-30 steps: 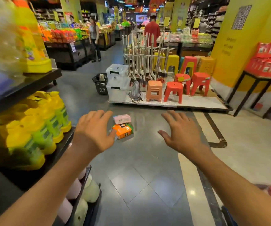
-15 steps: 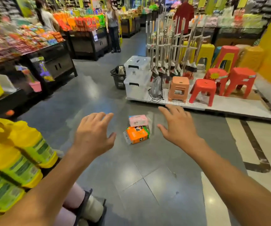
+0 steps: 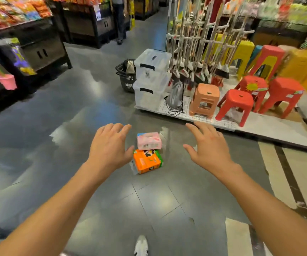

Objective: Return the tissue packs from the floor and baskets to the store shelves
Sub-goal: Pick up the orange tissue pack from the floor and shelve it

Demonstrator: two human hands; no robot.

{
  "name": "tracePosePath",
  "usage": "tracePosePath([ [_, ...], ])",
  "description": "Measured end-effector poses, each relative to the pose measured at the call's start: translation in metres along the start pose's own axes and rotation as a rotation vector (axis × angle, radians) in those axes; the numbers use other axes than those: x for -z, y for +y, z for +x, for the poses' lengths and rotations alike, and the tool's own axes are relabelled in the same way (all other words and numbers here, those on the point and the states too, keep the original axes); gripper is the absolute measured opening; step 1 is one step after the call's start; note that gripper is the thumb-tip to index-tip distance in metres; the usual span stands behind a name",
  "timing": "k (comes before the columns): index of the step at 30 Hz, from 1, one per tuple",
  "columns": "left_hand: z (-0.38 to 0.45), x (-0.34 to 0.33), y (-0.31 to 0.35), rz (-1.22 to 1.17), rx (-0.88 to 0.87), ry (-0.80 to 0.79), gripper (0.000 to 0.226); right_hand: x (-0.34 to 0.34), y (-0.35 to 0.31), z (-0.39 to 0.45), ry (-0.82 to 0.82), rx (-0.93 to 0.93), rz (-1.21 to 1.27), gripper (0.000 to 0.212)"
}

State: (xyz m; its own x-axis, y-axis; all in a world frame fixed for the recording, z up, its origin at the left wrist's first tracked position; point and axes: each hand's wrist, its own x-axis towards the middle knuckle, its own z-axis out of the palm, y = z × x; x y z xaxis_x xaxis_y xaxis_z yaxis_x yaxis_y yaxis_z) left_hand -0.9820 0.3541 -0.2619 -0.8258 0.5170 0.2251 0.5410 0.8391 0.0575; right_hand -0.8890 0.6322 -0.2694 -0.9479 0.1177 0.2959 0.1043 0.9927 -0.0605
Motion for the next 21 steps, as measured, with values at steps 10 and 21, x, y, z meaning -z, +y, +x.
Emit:
tracePosePath([
  [10,0.204,-0.062,-0.035,0.001,-0.022,-0.026,0.067,-0.082,0.062,0.184,-0.044,0.019,0.038,0.065],
  [21,0.402,-0.184,-0.061,-0.03,0.128,-0.149,0.063,-0.258,0.127,0.395,-0.229,0.048,0.24,0.062],
])
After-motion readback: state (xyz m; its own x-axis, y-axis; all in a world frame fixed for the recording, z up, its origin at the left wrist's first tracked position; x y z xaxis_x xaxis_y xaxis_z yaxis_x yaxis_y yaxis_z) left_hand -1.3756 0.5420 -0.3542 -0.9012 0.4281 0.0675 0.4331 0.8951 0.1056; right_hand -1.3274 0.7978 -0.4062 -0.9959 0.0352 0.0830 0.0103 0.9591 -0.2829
